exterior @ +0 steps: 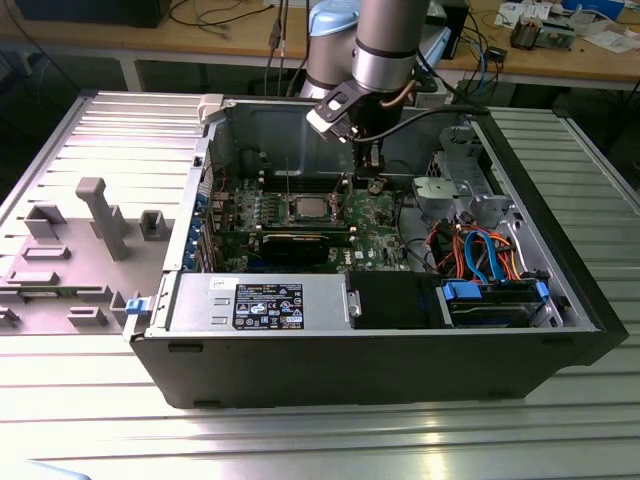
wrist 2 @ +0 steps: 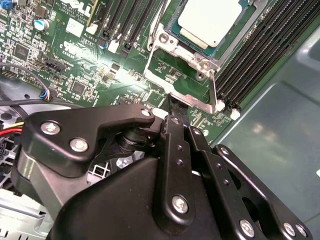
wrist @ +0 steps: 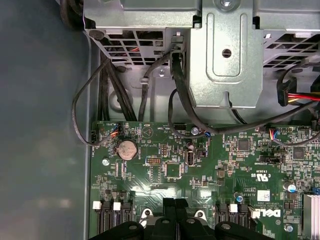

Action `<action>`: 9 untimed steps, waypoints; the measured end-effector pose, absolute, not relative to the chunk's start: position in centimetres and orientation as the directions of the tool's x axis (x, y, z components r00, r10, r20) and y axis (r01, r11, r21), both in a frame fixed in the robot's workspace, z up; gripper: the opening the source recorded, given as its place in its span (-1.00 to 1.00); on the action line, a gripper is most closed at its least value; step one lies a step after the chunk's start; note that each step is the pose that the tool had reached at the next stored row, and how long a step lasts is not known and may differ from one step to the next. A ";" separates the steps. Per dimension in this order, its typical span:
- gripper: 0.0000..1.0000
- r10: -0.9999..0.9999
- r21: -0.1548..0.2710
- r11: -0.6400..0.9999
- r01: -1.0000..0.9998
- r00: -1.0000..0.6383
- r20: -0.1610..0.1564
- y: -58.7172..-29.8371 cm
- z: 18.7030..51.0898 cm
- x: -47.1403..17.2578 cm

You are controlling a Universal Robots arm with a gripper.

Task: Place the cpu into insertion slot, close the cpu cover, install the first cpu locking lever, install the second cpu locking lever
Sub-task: 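Close the cpu cover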

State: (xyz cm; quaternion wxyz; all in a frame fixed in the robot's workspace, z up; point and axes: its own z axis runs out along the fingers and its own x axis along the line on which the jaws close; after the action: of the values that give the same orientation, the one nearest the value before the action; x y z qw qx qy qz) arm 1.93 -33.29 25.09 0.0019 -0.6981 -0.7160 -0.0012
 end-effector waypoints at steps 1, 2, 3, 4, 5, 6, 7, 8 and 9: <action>-0.79 1.000 -0.001 0.025 1.000 -0.025 0.004 -33.3 25.1 1.8; -0.79 1.000 -0.001 0.025 1.000 -0.025 0.004 -33.3 25.1 1.8; -0.79 1.000 -0.001 0.025 1.000 -0.025 0.004 -33.3 25.1 1.7; -0.79 1.000 -0.001 0.025 1.000 -0.025 0.004 -33.3 25.1 1.7; -0.79 1.000 -0.001 0.025 1.000 -0.025 0.004 -33.3 25.1 1.7; -0.79 1.000 -0.001 0.025 1.000 -0.025 0.004 -33.3 25.1 1.6; -0.79 1.000 -0.001 0.025 1.000 -0.025 0.004 -33.3 25.1 1.6; -0.79 1.000 -0.001 0.025 1.000 -0.025 0.004 -33.3 25.1 1.5; -0.79 1.000 -0.001 0.025 1.000 -0.025 0.004 -33.3 25.1 1.5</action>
State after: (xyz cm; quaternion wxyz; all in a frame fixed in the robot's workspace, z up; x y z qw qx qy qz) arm 1.50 -33.29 25.08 0.0019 -0.6981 -0.7160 -0.0011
